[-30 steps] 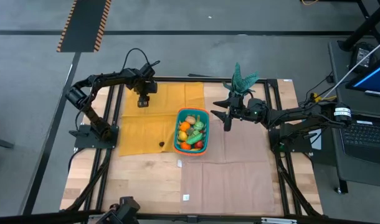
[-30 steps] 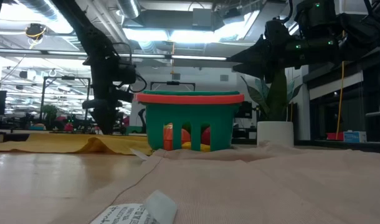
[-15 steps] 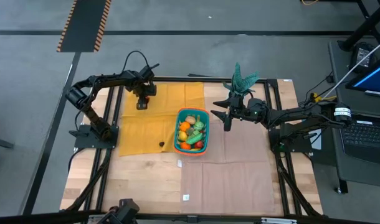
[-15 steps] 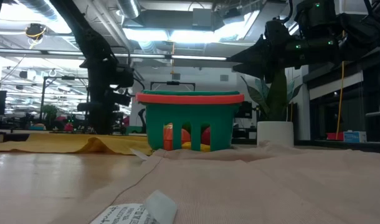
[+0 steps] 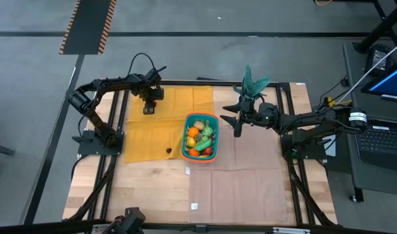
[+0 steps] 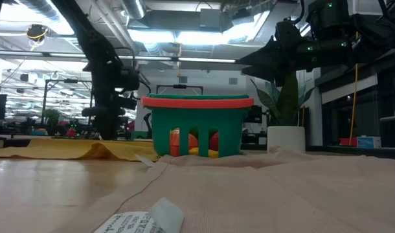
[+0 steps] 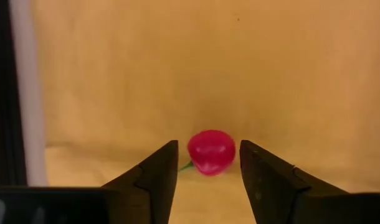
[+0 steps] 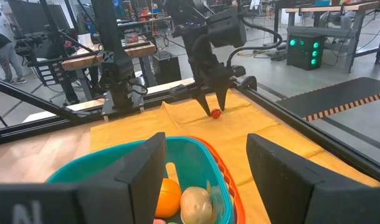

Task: Pick and placing Produce into tupperware
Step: Put the cherry into the basket

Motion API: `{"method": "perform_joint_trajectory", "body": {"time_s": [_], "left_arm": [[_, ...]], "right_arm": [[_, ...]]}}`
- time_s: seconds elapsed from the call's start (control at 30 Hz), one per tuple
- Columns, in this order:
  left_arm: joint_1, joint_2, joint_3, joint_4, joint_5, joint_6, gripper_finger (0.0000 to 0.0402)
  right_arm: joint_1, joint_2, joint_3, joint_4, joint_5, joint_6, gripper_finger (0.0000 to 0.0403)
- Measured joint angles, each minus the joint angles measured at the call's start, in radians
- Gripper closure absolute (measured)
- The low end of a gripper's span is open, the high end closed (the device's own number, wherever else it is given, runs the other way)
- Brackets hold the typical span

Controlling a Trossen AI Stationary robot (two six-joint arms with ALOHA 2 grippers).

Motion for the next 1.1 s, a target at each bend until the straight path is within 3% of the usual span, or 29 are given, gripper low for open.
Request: {"method": "perform_joint_trajectory", "body": {"time_s": [0.53, 0.93, 1.1], "left_arm": [[0.000, -0.001, -0.057, 0.044, 0.002, -0.008, 0.0243], [-0.001, -0.002, -0.057, 0.044, -0.066, -0.008, 0.0295], [-0.001, -0.002, -0.057, 0.044, -0.069, -0.009, 0.0286]], "right_arm": [[0.000, 0.000, 0.000, 0.000, 0.000, 0.003, 0.0178], [0.000, 0.000, 0.000, 0.000, 0.000, -0.002, 0.0178], [0.000, 0.000, 0.000, 0.000, 0.000, -0.003, 0.0178]]}}
